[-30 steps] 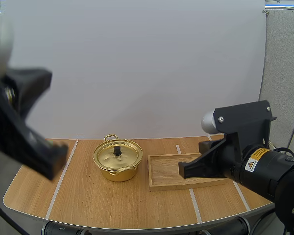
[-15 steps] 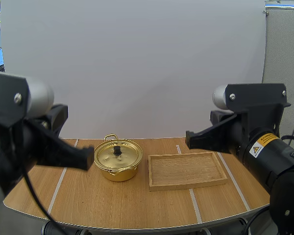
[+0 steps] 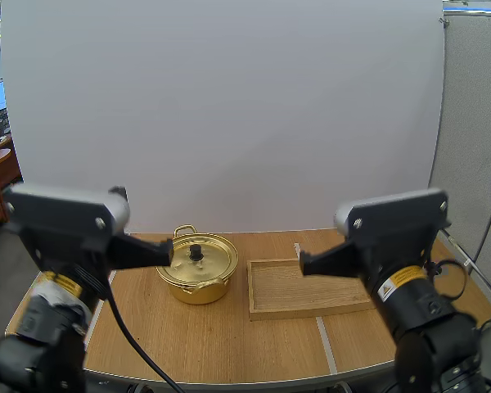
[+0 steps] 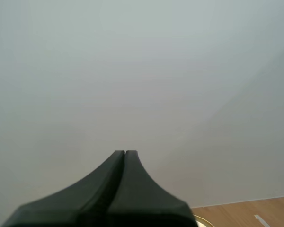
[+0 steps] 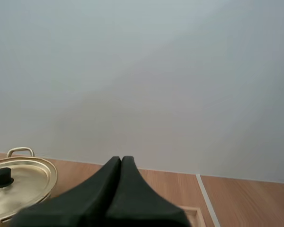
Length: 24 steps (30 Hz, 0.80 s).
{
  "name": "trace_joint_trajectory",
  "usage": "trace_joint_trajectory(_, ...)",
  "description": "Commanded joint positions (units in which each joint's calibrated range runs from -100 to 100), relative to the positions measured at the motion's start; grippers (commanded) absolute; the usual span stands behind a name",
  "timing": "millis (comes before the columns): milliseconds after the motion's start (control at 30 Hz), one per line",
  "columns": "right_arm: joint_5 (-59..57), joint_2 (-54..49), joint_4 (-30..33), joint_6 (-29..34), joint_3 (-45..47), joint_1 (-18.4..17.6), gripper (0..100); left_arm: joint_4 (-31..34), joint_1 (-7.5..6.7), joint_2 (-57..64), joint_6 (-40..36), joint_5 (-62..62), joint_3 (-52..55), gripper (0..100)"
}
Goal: Open the pot, put the pineapple inside, and close it
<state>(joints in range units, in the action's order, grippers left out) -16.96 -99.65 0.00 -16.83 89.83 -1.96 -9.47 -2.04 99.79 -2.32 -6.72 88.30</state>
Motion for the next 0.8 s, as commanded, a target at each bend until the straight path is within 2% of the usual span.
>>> trace_joint_trajectory(0, 2.38, -0.35, 0.35, -0.32, 3.23, 0.22, 0, 0.47, 0.16, 0.21, -0.57, 12.76, 6.07, 0)
trace_joint_trajectory(233, 4.23, -0.35, 0.35, -0.32, 7.76, 0.22, 0, 0.35, 0.16, 0.21, -0.57, 14.32, 11.70, 0)
trace_joint_trajectory(433, 4.48, -0.35, 0.35, -0.32, 10.17, 0.22, 0, 0.35, 0.16, 0.21, -2.79, 4.88, 11.70, 0)
trace_joint_trajectory(600, -1.73, -0.35, 0.60, -0.32, 10.17, 0.22, 0, 0.35, 0.23, 0.21, -2.77, -7.86, 11.70, 0)
trace_joint_trajectory(767, -9.21, -0.35, 0.74, -0.32, 10.17, 0.22, 0, 0.35, 1.70, 0.21, -2.77, -16.49, 11.70, 0)
